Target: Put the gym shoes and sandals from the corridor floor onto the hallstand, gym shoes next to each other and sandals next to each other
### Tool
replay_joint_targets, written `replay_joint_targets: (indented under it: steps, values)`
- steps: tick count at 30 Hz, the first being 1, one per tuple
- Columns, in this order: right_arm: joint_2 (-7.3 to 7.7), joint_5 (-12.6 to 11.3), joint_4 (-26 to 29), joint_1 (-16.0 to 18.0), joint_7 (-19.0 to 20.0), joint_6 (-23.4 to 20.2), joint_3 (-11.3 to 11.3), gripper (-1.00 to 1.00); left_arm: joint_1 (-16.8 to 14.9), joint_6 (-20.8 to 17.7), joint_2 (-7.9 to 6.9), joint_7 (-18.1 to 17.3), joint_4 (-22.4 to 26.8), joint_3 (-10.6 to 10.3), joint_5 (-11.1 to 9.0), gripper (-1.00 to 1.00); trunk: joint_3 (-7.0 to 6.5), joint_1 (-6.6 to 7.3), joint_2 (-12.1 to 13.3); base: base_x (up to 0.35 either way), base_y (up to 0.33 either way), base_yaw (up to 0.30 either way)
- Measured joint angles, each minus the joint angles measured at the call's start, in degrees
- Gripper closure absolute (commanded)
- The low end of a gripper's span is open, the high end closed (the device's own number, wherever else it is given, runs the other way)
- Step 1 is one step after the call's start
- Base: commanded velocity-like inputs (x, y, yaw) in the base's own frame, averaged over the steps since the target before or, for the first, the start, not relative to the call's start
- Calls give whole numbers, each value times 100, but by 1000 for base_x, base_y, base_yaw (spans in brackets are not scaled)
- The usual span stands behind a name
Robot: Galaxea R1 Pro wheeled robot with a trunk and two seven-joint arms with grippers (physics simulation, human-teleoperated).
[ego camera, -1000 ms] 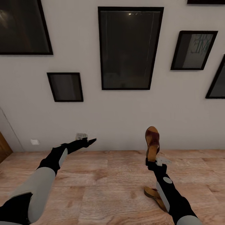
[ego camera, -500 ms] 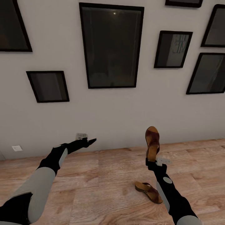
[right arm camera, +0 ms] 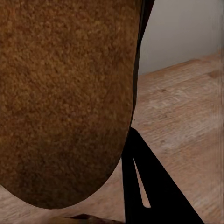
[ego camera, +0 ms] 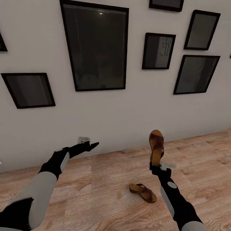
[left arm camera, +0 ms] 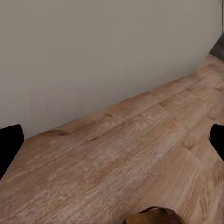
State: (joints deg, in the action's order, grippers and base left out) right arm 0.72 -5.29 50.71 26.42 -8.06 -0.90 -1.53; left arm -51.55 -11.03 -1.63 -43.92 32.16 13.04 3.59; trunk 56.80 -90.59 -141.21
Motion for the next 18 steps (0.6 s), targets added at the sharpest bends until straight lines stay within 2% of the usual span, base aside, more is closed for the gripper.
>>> replay_joint_targets:
  steps: [5,8,18]
  values:
    - [1,0,2,0,3,0,0,100,2,0,0,-2,0,0,0,-100,0,0,0,-1,1,-253]
    - [3,-1,-1,0,3,1,0,100,1,-1,0,-3,0,1,0,-100,0,-1,0,-83,129,-258]
    - [3,-1,-2,0,2,0,1,100,2,-3,1,-3,0,2,0,-100,0,-1,0,-138,278,-262]
